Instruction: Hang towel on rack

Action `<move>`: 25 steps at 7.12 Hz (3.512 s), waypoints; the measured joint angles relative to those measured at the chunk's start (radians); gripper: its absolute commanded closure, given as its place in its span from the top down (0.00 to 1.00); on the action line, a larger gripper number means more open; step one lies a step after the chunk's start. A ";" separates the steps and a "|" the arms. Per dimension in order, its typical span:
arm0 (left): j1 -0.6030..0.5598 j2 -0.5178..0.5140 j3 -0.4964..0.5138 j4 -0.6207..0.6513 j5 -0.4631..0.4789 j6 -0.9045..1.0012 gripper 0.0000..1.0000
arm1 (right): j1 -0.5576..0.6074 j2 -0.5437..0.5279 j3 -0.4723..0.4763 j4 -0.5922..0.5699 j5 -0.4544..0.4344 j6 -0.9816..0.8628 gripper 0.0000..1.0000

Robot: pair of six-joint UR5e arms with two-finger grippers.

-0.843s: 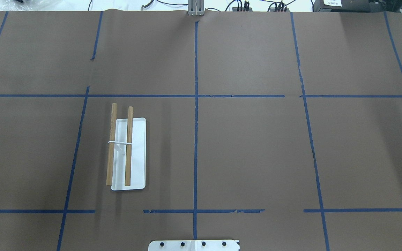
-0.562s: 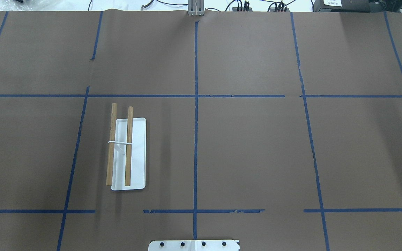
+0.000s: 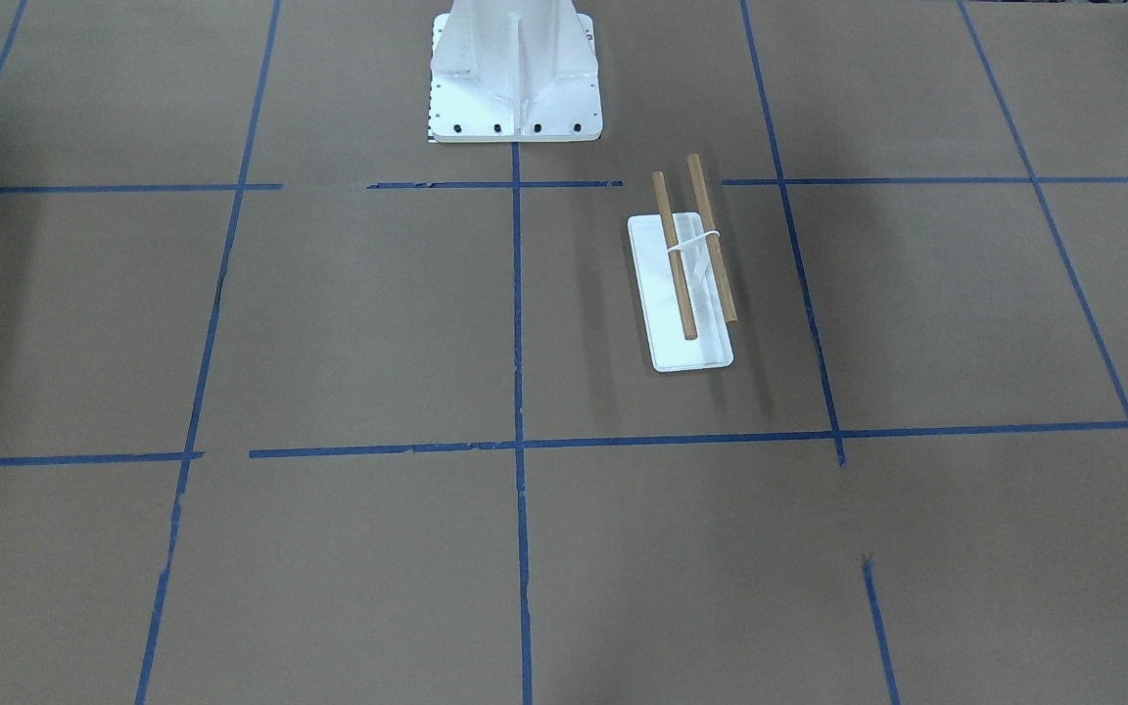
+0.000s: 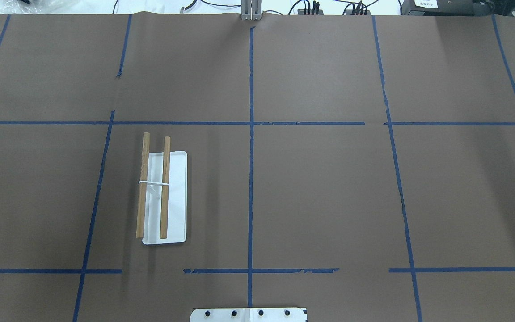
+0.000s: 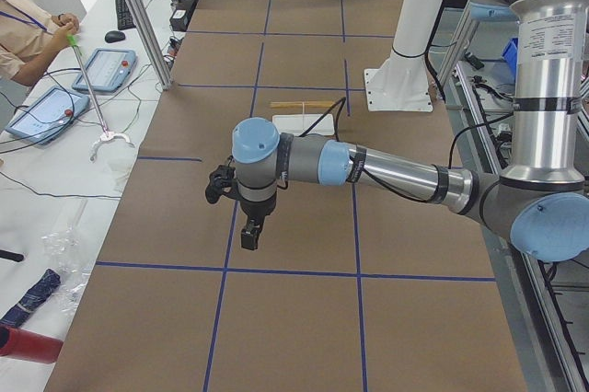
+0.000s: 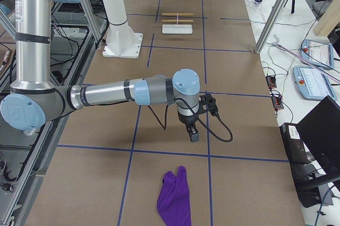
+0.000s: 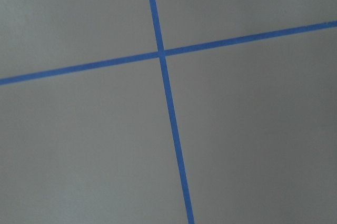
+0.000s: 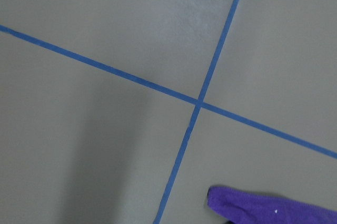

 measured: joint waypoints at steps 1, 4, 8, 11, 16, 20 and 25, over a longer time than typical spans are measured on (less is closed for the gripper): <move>0.001 -0.018 -0.004 -0.095 0.007 -0.002 1.00 | 0.000 -0.006 -0.009 0.032 0.019 -0.001 1.00; 0.001 -0.024 0.089 -0.567 0.009 -0.154 1.00 | 0.000 -0.112 -0.079 0.239 0.067 -0.030 1.00; 0.000 -0.012 0.114 -0.683 0.007 -0.210 1.00 | 0.000 -0.127 -0.492 0.720 0.061 -0.116 1.00; 0.000 -0.012 0.107 -0.685 0.008 -0.212 1.00 | 0.000 -0.052 -0.727 0.817 0.022 -0.235 0.83; 0.001 -0.013 0.102 -0.686 0.007 -0.213 1.00 | 0.000 -0.050 -0.818 0.823 -0.083 -0.323 0.70; 0.001 -0.013 0.101 -0.686 0.007 -0.213 1.00 | -0.001 -0.052 -0.835 0.822 -0.156 -0.326 0.66; 0.001 -0.014 0.101 -0.686 0.006 -0.211 1.00 | -0.004 -0.047 -0.853 0.820 -0.167 -0.315 0.64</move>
